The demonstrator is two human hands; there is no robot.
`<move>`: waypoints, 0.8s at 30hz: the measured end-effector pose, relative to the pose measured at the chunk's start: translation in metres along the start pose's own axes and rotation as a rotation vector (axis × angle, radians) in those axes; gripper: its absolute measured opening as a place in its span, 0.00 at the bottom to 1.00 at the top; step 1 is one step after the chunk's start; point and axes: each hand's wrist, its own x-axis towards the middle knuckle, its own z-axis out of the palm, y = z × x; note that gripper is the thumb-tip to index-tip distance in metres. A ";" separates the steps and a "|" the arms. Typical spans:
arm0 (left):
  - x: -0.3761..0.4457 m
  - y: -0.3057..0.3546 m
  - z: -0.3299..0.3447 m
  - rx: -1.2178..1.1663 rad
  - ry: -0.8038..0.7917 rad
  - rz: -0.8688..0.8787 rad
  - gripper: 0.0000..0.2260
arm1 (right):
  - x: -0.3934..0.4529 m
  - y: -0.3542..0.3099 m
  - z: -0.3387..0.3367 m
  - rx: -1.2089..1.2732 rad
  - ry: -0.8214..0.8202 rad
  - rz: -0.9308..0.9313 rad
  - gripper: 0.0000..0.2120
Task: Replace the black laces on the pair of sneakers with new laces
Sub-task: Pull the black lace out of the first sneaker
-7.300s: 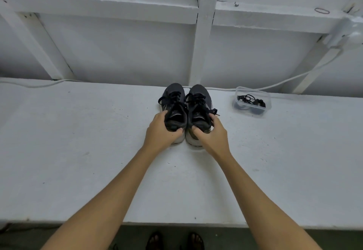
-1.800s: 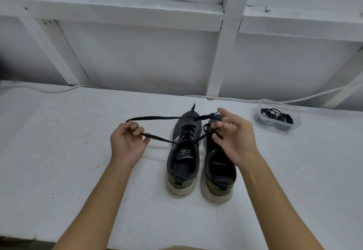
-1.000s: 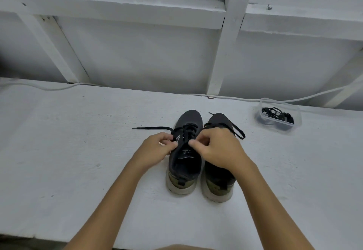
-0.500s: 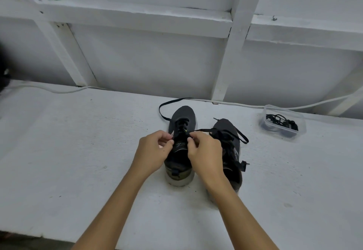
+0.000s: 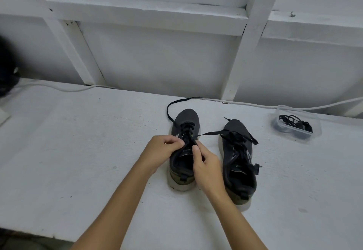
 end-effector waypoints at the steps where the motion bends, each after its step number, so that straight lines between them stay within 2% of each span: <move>1: 0.002 0.001 0.001 0.041 0.003 0.006 0.04 | 0.001 0.001 0.000 -0.006 0.012 -0.008 0.13; 5: 0.008 0.003 0.002 0.218 0.025 0.060 0.08 | 0.004 0.003 -0.001 -0.006 0.041 -0.003 0.14; 11: 0.011 -0.003 0.005 0.028 0.025 0.066 0.05 | 0.004 0.002 -0.002 0.010 0.051 0.004 0.15; 17: 0.007 -0.018 -0.009 -0.026 -0.099 0.068 0.07 | 0.005 0.003 -0.002 0.048 0.047 -0.001 0.15; 21: 0.007 -0.021 -0.007 0.038 -0.002 0.135 0.05 | 0.004 0.003 -0.001 0.037 0.047 -0.026 0.15; 24: 0.010 -0.015 0.001 -0.185 0.139 0.074 0.09 | 0.005 0.003 0.001 0.026 0.065 -0.022 0.15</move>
